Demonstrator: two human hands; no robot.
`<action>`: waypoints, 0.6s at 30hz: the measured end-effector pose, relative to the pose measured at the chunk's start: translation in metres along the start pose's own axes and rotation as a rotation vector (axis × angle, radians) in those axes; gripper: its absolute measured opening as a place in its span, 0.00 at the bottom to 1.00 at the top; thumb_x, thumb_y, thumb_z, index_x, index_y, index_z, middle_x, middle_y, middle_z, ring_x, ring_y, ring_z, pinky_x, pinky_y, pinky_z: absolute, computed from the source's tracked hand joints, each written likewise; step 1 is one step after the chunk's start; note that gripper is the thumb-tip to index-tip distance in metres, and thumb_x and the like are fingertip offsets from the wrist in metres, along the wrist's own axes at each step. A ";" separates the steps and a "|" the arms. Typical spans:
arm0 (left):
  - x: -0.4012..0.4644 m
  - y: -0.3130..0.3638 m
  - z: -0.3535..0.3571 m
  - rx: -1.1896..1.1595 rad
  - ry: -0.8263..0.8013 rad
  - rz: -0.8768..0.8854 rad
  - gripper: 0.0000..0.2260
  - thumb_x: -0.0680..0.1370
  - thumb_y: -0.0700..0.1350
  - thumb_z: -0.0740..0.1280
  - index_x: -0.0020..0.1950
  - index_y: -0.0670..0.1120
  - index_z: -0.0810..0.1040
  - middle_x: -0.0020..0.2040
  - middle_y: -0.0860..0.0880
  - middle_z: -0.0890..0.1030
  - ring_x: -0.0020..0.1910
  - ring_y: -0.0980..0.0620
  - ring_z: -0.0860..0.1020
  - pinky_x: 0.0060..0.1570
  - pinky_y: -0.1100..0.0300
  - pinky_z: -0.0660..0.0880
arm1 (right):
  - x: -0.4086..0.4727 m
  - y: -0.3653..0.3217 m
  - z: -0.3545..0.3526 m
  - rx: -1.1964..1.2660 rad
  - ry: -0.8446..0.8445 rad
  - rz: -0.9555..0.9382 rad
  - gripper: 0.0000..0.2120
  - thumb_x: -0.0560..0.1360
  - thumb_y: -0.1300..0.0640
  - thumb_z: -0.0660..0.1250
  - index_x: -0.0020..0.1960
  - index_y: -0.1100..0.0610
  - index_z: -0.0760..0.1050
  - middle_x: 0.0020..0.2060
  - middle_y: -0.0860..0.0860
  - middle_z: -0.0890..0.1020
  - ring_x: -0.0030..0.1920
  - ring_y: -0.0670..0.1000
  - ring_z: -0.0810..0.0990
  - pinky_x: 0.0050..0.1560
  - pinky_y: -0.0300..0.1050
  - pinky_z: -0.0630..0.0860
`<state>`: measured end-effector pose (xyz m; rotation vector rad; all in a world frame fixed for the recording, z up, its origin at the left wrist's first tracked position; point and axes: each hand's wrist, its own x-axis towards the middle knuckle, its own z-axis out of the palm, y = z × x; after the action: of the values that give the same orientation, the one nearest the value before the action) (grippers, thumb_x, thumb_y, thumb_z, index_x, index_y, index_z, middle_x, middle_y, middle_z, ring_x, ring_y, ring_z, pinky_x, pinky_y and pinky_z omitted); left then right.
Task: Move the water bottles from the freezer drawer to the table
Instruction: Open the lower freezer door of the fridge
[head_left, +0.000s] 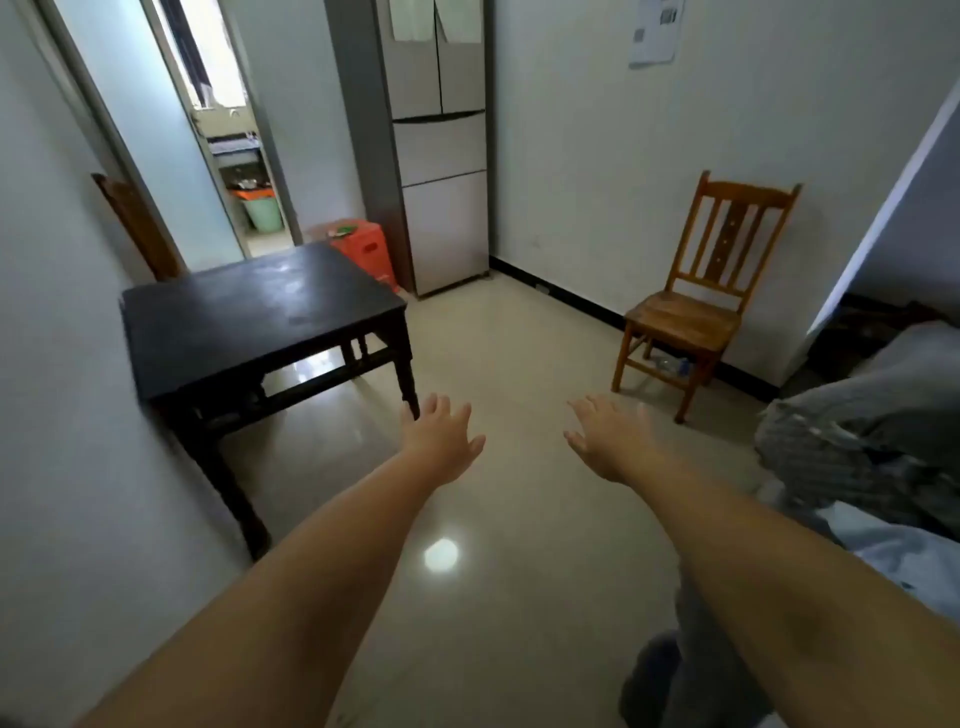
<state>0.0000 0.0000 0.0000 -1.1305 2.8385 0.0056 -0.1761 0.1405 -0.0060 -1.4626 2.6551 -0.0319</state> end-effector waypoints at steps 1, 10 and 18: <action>0.015 0.002 -0.003 -0.007 0.008 -0.007 0.26 0.80 0.59 0.52 0.74 0.48 0.59 0.75 0.43 0.59 0.76 0.44 0.53 0.73 0.39 0.51 | 0.015 0.008 -0.003 0.000 0.015 0.001 0.26 0.81 0.45 0.50 0.77 0.52 0.53 0.76 0.54 0.59 0.75 0.56 0.59 0.71 0.60 0.56; 0.170 0.004 -0.023 -0.043 0.022 0.003 0.26 0.80 0.59 0.53 0.74 0.48 0.60 0.75 0.43 0.60 0.76 0.44 0.54 0.74 0.38 0.49 | 0.167 0.049 -0.022 -0.040 -0.021 0.005 0.27 0.81 0.43 0.49 0.77 0.51 0.53 0.75 0.54 0.59 0.74 0.56 0.60 0.71 0.65 0.54; 0.329 -0.036 -0.031 -0.040 0.012 0.022 0.27 0.80 0.59 0.53 0.76 0.48 0.57 0.77 0.44 0.57 0.77 0.43 0.53 0.73 0.38 0.49 | 0.332 0.054 -0.035 -0.032 -0.030 0.001 0.26 0.81 0.44 0.48 0.77 0.51 0.52 0.76 0.54 0.57 0.75 0.56 0.59 0.72 0.68 0.49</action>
<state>-0.2157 -0.2524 0.0054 -1.1110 2.8736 0.0578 -0.4010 -0.1121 -0.0033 -1.4598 2.6440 0.0327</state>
